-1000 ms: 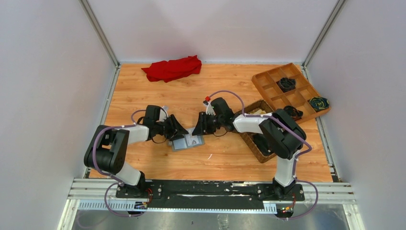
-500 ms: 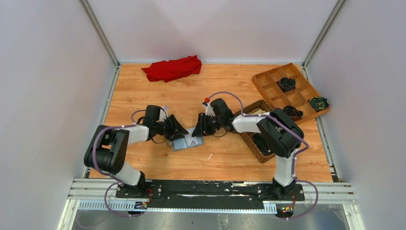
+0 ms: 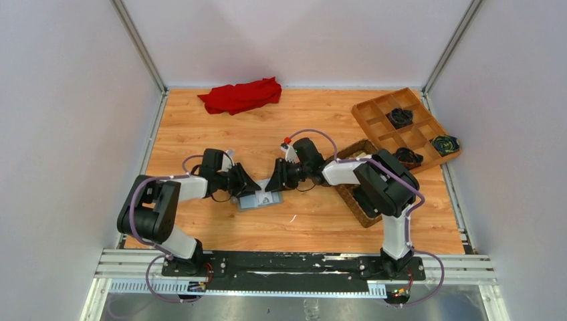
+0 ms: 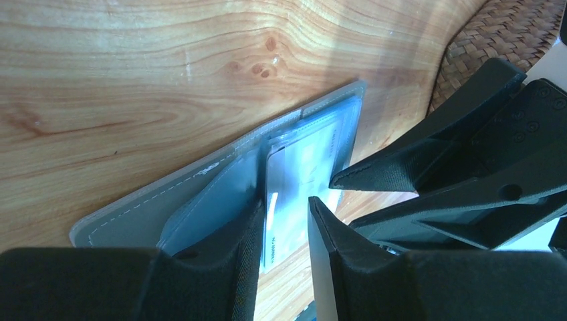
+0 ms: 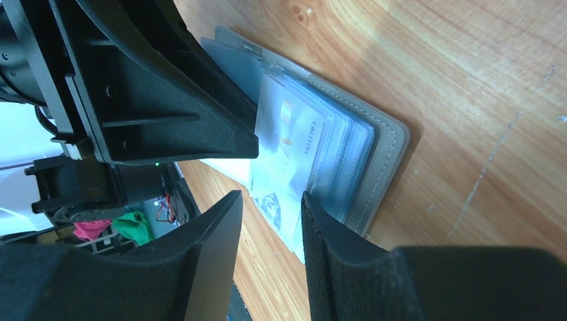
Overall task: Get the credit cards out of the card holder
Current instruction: Remove the credit card from the card holder.
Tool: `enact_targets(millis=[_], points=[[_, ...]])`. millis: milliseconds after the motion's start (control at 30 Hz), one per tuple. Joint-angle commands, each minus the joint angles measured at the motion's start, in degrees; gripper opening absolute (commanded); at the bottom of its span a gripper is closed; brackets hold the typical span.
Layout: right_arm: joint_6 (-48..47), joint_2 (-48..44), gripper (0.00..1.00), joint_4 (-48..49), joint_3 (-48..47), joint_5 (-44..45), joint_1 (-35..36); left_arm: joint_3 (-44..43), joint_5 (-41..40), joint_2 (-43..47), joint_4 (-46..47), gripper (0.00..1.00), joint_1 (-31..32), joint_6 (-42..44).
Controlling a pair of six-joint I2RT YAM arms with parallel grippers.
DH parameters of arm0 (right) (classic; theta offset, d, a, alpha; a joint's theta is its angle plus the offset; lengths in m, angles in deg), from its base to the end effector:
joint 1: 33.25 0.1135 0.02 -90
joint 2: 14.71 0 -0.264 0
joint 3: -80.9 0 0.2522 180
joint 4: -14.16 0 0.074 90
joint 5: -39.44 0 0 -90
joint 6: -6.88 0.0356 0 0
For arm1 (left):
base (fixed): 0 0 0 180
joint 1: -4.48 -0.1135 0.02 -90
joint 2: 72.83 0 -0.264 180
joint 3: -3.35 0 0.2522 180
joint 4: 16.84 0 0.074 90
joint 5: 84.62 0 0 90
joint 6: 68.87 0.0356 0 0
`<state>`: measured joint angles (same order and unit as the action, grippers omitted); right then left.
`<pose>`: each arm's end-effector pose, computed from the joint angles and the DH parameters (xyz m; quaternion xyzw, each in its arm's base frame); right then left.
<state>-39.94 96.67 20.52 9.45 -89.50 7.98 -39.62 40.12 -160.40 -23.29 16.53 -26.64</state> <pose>0.2818 0.2767 0.1412 -0.1434 0.8334 0.5170 0.1329 0.2435 -0.0727 0.1199 -0.1812 0.8870 -0.4026 0.1355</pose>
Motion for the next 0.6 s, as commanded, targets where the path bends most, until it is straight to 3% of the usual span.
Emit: enact_targets(millis=[0, 200, 567], points=[[1.47, 2.78, 0.42, 1.43, 0.35, -0.91, 0.54, 1.23, 1.83, 0.93, 0.42, 0.32, -0.64, 3.07], [1.5, 3.09, 0.42, 1.71, 1.16, -0.59, -0.25, 1.35, 6.57, 1.59, 0.28, 0.3, -1.68, 6.64], [5.45, 5.87, 0.42, 7.24, 1.18, -4.17, -0.27, 2.32, 6.27, 3.35, 0.63, 0.27, -1.68, 6.37]])
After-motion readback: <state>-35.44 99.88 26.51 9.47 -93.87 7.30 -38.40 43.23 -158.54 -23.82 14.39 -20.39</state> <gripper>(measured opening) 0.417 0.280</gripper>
